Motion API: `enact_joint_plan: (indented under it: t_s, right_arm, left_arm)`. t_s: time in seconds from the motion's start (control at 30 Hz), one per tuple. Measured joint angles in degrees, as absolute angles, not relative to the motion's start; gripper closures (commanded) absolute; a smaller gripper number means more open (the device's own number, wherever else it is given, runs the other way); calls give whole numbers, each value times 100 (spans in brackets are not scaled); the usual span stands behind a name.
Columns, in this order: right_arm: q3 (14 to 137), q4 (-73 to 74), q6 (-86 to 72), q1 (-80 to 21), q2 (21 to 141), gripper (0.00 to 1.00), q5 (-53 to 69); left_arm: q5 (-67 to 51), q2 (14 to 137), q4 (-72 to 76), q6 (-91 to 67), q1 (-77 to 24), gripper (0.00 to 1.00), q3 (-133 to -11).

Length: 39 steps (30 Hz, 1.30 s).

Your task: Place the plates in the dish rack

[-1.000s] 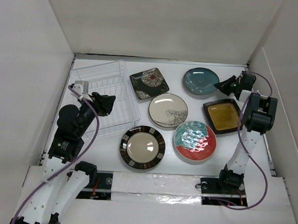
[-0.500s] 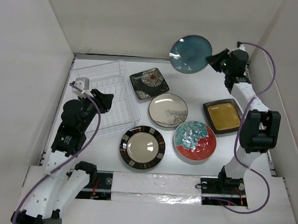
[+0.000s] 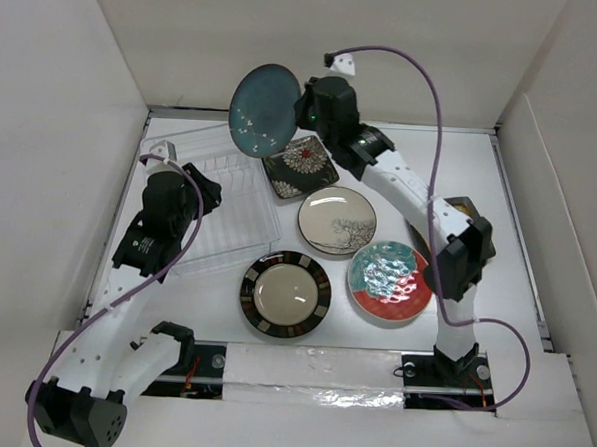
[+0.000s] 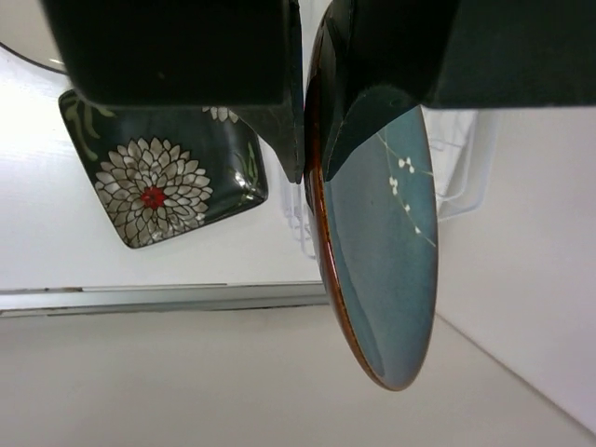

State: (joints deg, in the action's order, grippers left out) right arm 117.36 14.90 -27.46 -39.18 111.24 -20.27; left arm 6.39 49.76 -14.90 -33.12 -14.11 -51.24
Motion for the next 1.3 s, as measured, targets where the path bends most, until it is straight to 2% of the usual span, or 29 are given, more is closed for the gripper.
enact_joint_plan:
  t_s: [0.23, 0.33, 0.67, 1.3]
  right_arm:
    - [13622, 2447, -2154, -4480, 12693, 100, -3417]
    - [14064, 2633, -1824, -4604, 13111, 100, -3896]
    - [14267, 2456, -1033, -4936, 13413, 100, -4904]
    - [14184, 1317, -432, -5422, 14084, 100, -5485]
  left_arm:
    - [1041, 4458, -1680, -3393, -1492, 66, -5181]
    - [1081, 4386, -1680, -3393, -1573, 66, -5196]
    - [1332, 4362, -1804, -3398, -1815, 65, -5367]
    - [1754, 4283, -1970, -3465, -1865, 65, -5371]
